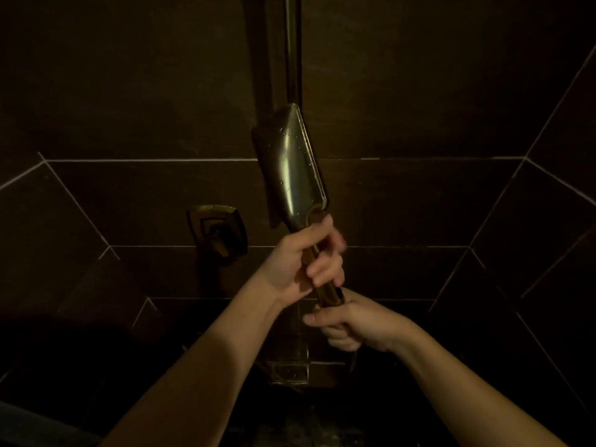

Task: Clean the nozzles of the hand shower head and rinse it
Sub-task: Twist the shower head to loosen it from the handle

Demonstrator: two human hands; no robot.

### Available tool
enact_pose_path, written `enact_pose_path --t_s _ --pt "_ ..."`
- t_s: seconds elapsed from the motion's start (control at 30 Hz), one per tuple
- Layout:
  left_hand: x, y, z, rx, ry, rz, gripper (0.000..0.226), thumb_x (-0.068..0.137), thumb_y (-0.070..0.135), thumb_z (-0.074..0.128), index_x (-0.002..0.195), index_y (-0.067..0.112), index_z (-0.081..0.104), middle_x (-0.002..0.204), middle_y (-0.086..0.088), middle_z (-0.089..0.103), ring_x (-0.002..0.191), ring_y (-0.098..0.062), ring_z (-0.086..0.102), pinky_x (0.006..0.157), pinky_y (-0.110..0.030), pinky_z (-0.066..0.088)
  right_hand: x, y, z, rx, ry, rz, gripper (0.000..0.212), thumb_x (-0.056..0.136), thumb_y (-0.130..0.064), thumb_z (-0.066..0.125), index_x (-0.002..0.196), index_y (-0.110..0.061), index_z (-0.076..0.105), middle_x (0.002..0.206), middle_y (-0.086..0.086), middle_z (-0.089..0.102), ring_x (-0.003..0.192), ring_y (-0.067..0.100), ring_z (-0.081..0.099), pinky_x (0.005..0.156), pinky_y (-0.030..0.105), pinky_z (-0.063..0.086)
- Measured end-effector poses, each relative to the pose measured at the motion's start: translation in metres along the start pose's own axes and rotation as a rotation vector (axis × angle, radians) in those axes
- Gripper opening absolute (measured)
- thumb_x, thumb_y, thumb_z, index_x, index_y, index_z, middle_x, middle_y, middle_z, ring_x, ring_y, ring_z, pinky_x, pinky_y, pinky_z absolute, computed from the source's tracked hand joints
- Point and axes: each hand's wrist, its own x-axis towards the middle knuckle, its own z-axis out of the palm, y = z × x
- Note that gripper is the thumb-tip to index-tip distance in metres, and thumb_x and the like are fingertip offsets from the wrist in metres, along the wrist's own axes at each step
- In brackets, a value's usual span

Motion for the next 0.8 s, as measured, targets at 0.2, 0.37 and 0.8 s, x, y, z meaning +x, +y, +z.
enact_pose_path --t_s 0.2,0.37,0.8 --pt "0.014 -0.015 0.014 -0.098 0.607 0.03 0.054 0.092 0.041 0.067 0.052 0.019 0.039 0.044 0.005 0.03 0.041 -0.012 0.027 0.047 -0.027 0.033 0.001 -0.002 0.009 -0.17 0.447 -0.028 0.018 0.09 -0.012 0.062 0.073 -0.011 0.058 0.046 -0.007 0.049 0.037 0.005 0.044 0.041 0.019 0.032" --pt "0.017 -0.026 0.011 -0.198 0.858 0.047 0.048 0.092 0.042 0.069 0.055 0.021 0.047 0.051 0.005 0.035 0.044 -0.011 0.032 0.052 -0.028 0.036 0.006 0.007 0.011 -0.438 0.679 0.096 0.012 0.089 -0.01 0.06 0.083 -0.018 0.066 0.068 -0.001 0.066 0.056 0.009 0.063 0.055 0.03 0.052" --pt "-0.001 -0.021 0.004 -0.18 0.397 0.105 0.013 0.09 0.016 0.063 0.078 0.017 0.056 0.057 0.0 0.043 0.05 -0.013 0.044 0.051 -0.026 0.041 -0.005 0.001 0.009 0.114 0.195 0.098 0.025 0.087 -0.013 0.06 0.065 -0.016 0.048 0.05 0.001 0.035 0.037 0.012 0.028 0.04 0.027 0.013"
